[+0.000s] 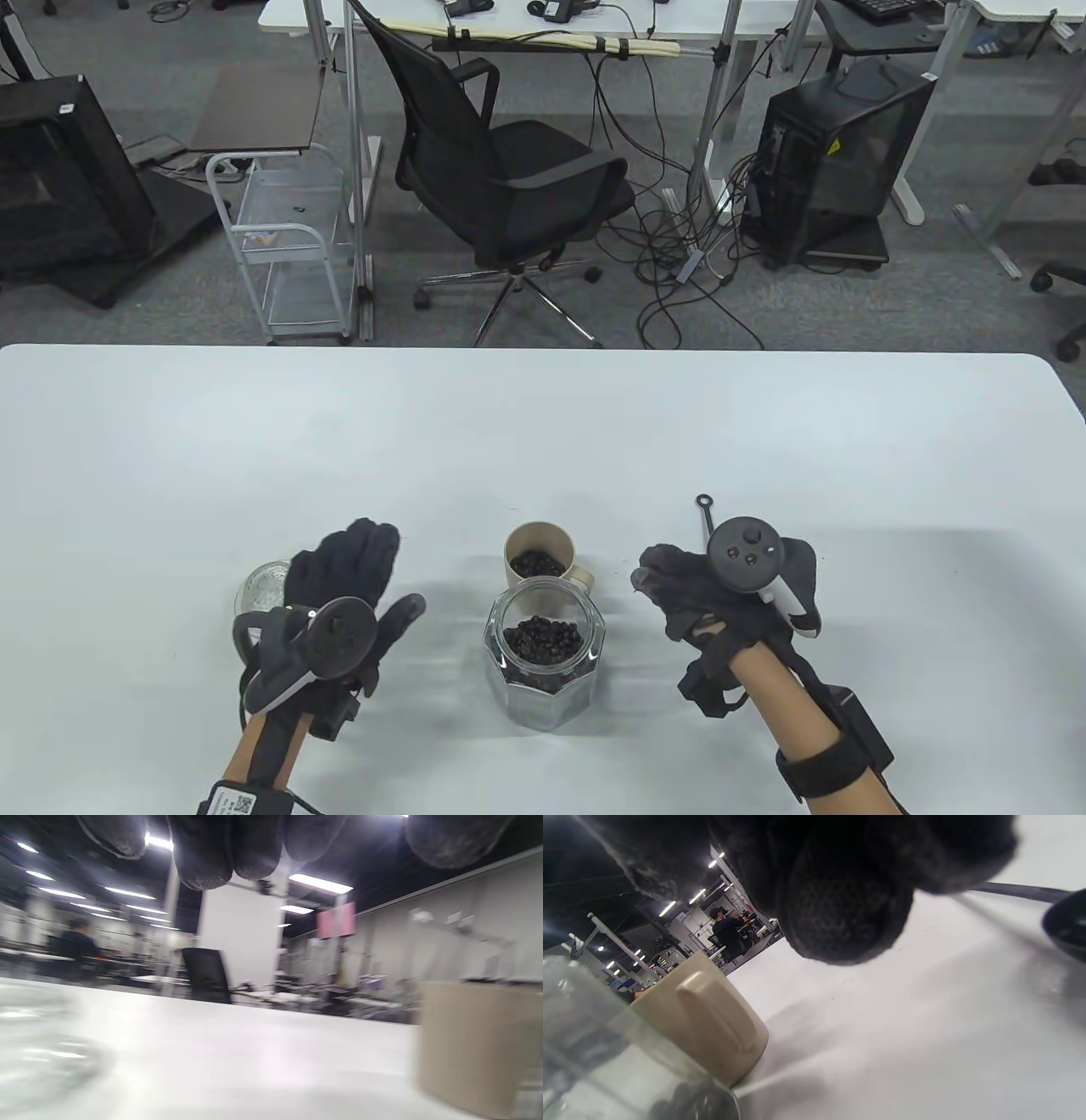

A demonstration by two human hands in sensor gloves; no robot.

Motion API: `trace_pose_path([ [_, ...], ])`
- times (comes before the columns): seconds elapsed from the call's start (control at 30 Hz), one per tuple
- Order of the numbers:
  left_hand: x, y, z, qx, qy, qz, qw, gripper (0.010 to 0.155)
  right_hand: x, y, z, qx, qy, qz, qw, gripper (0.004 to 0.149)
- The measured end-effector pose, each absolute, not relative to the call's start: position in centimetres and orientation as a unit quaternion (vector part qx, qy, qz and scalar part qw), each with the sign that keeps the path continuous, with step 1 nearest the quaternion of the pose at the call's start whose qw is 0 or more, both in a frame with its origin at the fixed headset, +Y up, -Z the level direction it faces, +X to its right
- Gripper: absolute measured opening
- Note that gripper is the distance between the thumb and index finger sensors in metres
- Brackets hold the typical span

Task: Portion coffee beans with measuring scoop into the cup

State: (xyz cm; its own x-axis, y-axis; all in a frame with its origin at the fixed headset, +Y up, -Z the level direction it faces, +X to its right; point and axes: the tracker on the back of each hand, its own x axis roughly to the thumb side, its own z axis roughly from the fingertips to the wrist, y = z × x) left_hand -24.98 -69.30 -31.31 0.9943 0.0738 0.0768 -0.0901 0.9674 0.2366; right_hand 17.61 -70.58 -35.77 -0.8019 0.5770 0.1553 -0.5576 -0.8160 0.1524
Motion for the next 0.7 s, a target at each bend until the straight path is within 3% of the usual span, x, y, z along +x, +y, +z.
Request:
trace_pose_path([
  [0.17,-29.4,-70.2,-33.1,0.084,0.087,0.0,0.993,0.077,17.9,-70.2,-33.1,0.1,-0.028,0.973,0.204,0.064],
  [0.3,-31.5,-72.1,-34.6,-0.003,0.158,-0.048,0.986,0.078,19.4,-69.9,-32.3,0.061,-0.12,0.984,0.117,0.066],
  [0.53,-32.0,-73.5,-35.2,-0.047,0.157,-0.054,0.985,0.081,21.3,-70.9,-31.9,0.017,-0.161,0.987,0.019,0.067],
  [0.7,-31.3,-74.3,-35.6,-0.075,0.151,-0.101,0.981,0.086,21.2,-71.9,-32.4,0.02,-0.14,0.99,0.014,0.067],
])
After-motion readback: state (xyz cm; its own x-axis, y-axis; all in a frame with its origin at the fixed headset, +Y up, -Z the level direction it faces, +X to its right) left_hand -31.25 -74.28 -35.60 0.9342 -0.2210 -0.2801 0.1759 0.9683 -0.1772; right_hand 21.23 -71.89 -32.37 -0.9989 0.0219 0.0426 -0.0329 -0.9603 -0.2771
